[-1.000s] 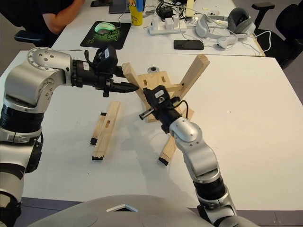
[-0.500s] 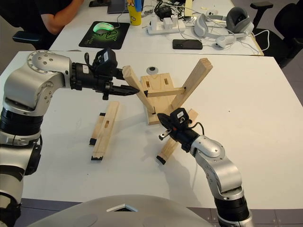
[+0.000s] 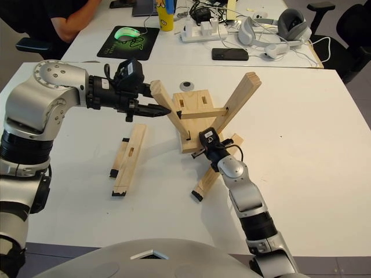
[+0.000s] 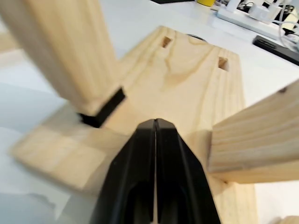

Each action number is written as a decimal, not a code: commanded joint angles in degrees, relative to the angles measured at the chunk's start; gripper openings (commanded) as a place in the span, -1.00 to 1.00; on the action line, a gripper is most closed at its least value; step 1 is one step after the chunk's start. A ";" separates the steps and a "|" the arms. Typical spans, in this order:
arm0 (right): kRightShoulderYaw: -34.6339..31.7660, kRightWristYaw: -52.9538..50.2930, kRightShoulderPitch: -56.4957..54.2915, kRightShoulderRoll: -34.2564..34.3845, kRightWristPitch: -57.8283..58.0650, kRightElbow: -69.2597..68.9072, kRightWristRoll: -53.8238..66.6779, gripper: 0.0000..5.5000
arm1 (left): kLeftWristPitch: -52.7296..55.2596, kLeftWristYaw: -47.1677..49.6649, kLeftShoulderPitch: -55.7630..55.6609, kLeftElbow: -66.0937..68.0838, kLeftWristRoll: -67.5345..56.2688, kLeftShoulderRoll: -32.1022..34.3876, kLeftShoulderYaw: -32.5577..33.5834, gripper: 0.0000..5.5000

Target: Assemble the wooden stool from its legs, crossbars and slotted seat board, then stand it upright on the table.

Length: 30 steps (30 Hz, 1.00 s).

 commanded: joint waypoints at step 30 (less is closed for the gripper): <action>7.50 4.89 7.38 3.85 43.63 -9.13 5.73 -1.00 | 1.75 -0.79 -5.99 -1.63 1.24 -7.29 -6.47 -0.25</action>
